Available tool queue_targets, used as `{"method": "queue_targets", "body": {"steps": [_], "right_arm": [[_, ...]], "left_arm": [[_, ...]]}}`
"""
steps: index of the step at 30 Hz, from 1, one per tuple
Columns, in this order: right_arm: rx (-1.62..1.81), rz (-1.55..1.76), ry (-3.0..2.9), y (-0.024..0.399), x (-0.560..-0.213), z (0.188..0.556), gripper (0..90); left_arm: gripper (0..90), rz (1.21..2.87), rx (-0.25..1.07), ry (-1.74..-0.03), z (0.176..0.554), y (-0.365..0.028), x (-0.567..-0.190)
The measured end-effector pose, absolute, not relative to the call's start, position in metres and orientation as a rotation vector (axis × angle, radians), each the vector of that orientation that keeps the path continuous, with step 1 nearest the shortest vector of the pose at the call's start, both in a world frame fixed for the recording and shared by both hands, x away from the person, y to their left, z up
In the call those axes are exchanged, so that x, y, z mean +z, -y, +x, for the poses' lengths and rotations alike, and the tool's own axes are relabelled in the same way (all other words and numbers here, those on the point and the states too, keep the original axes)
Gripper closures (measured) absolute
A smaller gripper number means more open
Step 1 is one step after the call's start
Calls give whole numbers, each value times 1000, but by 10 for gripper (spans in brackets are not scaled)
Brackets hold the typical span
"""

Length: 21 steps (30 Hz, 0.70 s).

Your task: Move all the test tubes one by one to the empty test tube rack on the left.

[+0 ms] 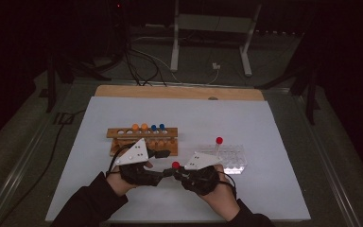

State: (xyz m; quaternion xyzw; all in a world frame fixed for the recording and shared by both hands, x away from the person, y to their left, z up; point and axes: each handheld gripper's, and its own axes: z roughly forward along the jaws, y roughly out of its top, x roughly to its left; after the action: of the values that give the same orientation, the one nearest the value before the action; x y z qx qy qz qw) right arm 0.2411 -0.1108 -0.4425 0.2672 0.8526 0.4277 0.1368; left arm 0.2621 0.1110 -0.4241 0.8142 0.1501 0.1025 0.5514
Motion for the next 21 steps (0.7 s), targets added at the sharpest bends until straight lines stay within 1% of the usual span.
{"method": "queue_targets", "body": {"steps": [4,5,12,15,19,21], "right_arm": [[1245,772,-2469,109,-442,241,753],[1246,768,-2470,109,-442,241,753],[1250,766,-2472,108,-441,241,753],[1250,771,-2472,109,-441,241,753],[1267,766,-2470,109,-442,241,748],[1283,755,-2467,110,-441,240,731]], "left_arm": [[545,1948,246,-333,262,-106,-427],[548,1955,247,-329,262,-105,-427],[680,1970,243,-311,263,-101,-430],[708,1976,245,-307,263,-100,-430],[714,1970,248,-301,262,-101,-429],[715,1973,257,-298,262,-103,-427]]}}
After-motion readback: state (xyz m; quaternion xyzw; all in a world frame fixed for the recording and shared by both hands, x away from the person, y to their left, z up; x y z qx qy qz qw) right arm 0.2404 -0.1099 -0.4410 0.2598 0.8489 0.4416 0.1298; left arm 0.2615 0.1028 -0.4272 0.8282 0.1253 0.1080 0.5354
